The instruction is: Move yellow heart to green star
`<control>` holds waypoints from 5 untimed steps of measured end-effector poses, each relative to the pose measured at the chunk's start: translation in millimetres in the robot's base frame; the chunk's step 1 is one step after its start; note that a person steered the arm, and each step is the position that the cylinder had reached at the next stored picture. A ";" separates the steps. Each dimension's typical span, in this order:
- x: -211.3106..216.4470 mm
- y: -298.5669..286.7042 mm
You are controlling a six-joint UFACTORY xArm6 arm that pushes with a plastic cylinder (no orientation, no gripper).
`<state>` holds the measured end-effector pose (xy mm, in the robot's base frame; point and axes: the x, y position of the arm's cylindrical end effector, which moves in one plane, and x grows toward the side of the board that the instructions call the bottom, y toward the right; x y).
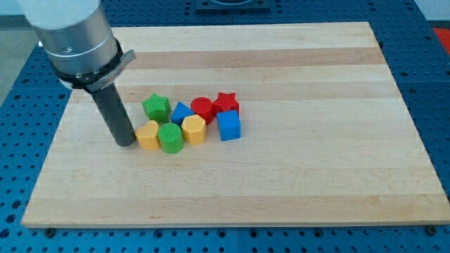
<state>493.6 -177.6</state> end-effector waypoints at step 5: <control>13.4 42.5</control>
<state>507.0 -135.1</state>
